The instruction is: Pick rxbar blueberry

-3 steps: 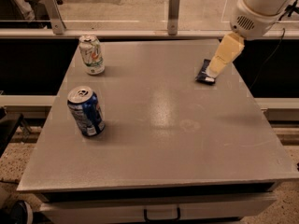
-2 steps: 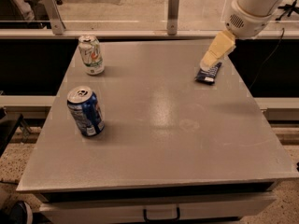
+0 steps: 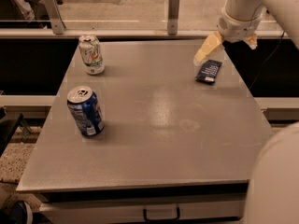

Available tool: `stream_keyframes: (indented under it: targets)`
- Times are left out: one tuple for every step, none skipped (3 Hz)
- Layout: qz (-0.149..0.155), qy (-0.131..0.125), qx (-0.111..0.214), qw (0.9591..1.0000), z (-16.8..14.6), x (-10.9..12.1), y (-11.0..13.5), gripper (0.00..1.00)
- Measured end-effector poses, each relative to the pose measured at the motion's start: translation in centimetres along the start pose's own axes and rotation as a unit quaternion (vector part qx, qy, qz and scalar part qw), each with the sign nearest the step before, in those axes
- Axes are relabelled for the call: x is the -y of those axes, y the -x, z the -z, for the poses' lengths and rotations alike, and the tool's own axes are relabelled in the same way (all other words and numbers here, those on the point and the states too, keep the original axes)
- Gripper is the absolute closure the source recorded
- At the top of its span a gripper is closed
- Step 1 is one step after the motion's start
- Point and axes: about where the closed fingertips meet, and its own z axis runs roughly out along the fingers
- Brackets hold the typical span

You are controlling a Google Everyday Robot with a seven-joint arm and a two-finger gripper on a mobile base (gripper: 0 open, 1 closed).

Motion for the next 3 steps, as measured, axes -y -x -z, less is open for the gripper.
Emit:
stream_keyframes:
  targets:
    - [-0.045,-0.002,-0.031,0.9985,-2.9,0.3,0.4,0.0]
    - [-0.073,0.002,-0.054,0.9958,-5.5,0.5,0.6,0.0]
    - [-0.087,0.007,-0.068,0.9939,-7.4,0.5,1.0,0.0]
